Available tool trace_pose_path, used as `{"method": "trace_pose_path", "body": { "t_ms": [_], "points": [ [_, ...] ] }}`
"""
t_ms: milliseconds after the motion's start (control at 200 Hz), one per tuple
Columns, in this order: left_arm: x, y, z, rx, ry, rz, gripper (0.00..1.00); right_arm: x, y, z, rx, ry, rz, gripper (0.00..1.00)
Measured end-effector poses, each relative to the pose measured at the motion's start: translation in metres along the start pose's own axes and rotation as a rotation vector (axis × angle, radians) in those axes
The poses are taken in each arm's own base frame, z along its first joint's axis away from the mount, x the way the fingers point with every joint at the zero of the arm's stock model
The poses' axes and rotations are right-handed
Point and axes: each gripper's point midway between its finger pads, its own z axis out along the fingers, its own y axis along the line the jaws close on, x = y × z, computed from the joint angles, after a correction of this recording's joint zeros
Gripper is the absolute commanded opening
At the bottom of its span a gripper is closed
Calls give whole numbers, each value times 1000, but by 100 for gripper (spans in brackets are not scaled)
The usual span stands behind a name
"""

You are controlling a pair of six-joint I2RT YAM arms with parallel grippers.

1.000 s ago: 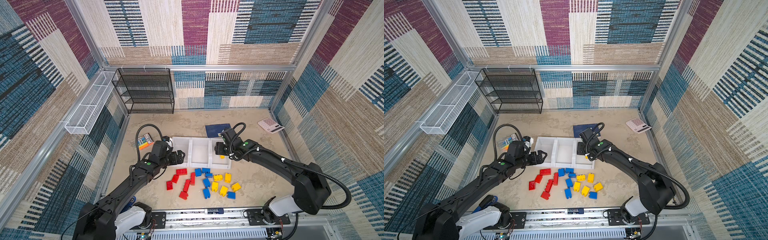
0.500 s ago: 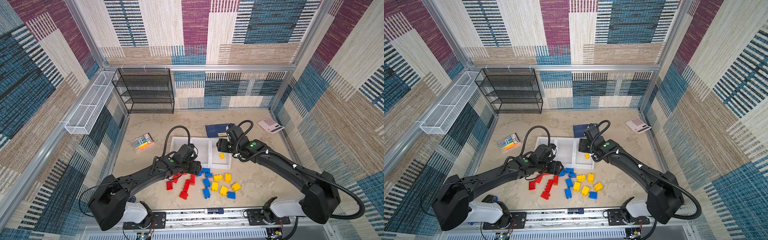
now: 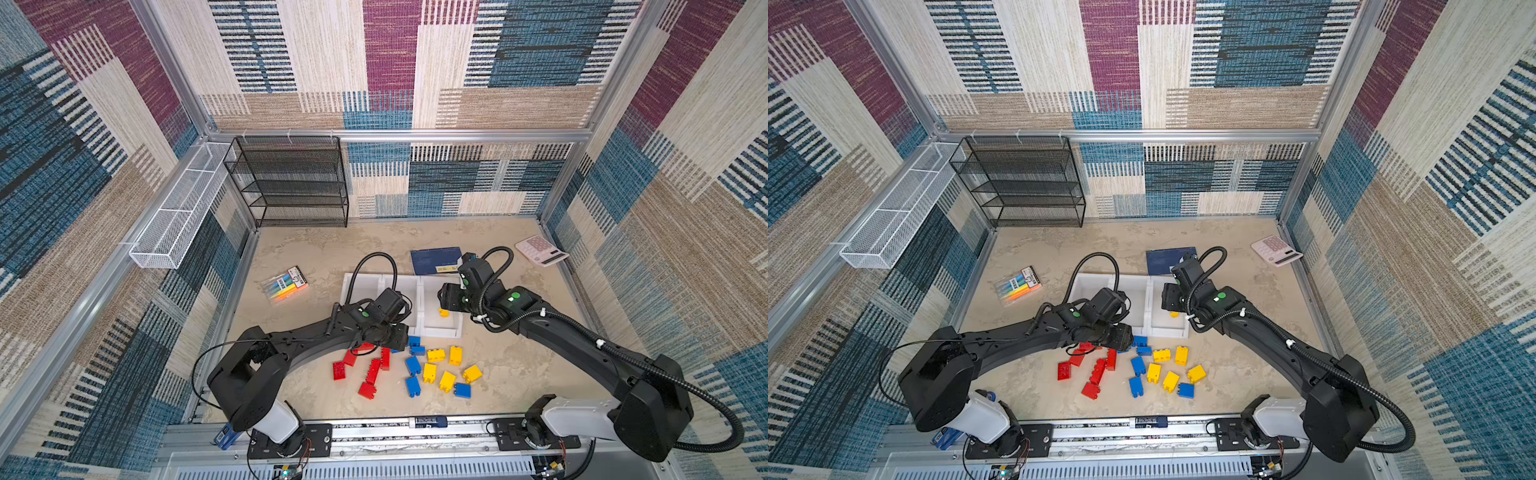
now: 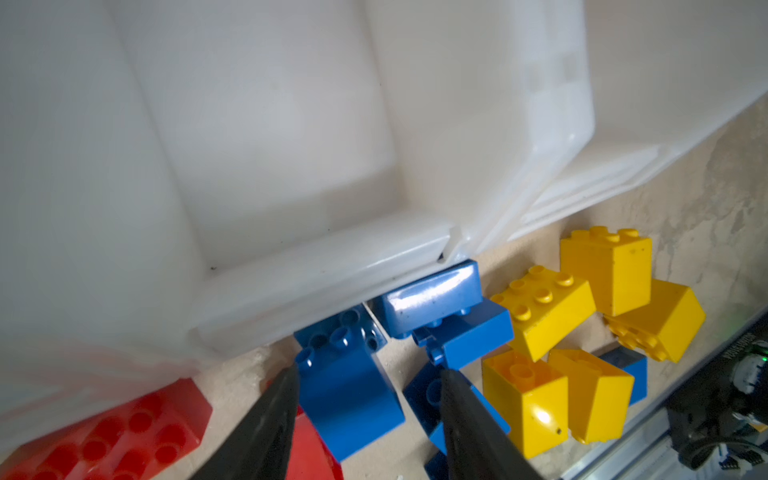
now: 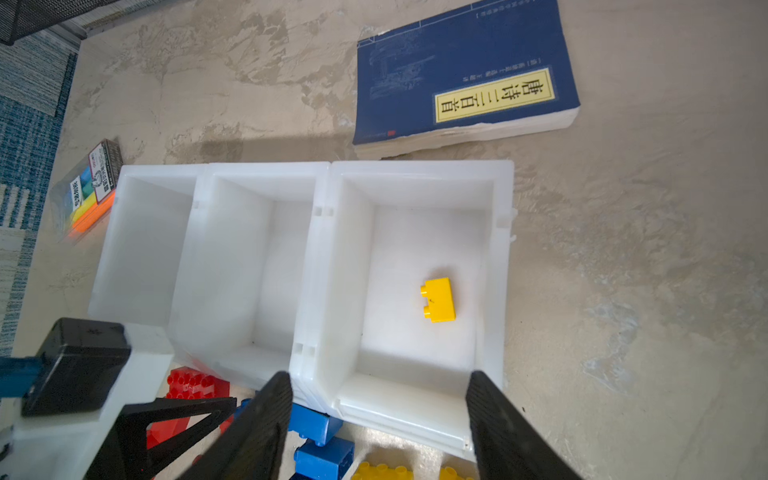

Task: Sort the legos into containers by color
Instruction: 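Lower the left gripper and grasp a blue brick in front of the bins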

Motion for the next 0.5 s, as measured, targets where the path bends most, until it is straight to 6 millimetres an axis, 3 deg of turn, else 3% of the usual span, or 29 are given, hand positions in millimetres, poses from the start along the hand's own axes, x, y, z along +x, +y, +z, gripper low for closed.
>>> {"method": "trace_pose_path", "body": {
  "t_ms": [501],
  "points": [
    [11, 7, 9, -96, 41, 14, 43, 13, -6, 3, 1, 29, -2, 70]
  ]
}}
